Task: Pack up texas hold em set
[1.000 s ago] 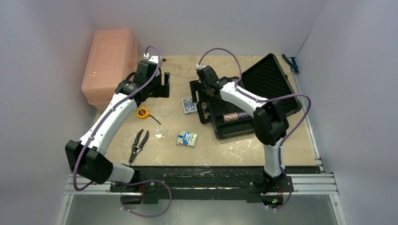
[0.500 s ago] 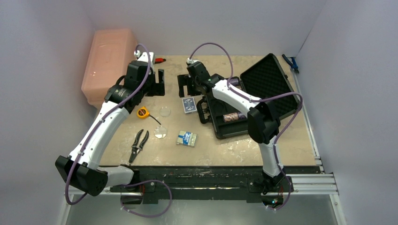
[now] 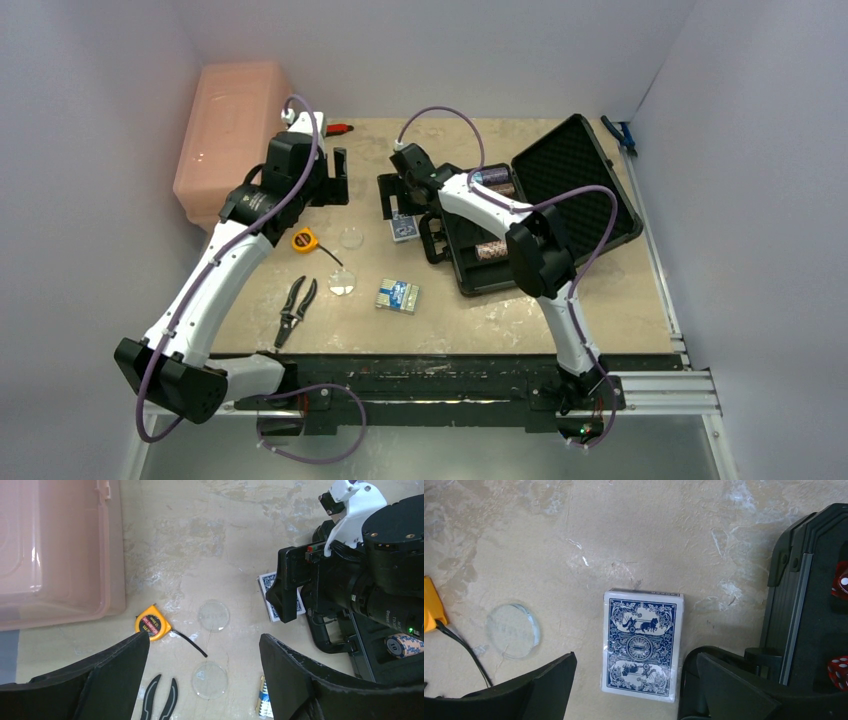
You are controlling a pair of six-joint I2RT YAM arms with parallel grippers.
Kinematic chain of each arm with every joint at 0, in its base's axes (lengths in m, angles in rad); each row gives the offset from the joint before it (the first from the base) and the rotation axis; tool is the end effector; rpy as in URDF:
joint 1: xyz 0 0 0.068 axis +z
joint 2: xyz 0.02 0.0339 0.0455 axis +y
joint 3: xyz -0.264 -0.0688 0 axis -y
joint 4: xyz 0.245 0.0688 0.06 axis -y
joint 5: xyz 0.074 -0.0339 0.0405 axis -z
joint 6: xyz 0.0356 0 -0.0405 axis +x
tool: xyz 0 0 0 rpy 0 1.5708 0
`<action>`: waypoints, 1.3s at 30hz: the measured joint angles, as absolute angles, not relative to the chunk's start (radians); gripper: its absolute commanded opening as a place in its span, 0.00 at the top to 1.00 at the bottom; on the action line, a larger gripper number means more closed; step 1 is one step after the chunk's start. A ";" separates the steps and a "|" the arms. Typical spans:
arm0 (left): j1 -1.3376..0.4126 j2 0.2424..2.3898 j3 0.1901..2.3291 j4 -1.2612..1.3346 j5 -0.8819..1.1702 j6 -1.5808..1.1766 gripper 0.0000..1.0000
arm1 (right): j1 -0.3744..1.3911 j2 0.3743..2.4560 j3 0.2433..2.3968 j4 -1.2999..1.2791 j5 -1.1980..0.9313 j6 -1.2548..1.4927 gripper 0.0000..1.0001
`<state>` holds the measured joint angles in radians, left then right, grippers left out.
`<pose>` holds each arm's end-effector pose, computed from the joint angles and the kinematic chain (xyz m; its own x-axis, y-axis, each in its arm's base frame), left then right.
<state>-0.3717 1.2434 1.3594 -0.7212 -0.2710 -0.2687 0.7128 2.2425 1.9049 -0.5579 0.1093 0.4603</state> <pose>0.2462 -0.0858 0.3898 -0.5495 -0.0603 -0.8333 -0.0011 0.9974 -0.0715 0.3836 0.3265 0.2102 -0.7949 -0.1034 -0.5979 -0.2739 0.9404 0.2014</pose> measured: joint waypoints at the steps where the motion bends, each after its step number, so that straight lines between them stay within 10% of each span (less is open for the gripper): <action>1: -0.372 1.240 1.359 -0.720 -0.273 -0.269 0.17 | 0.713 2.247 1.911 -0.564 0.112 0.461 0.06; 10: -0.372 1.227 1.359 -0.720 -0.284 -0.268 0.00 | 0.714 2.291 1.949 -0.572 0.115 0.464 0.11; 39: -0.372 1.182 1.341 -0.719 -0.293 -0.268 0.00 | 0.793 2.429 2.100 -0.697 0.287 0.463 0.28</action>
<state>-0.3717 1.1824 1.3411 -0.7185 -0.2928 -0.2676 0.7929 2.4290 2.0998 -0.6971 0.2867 0.4633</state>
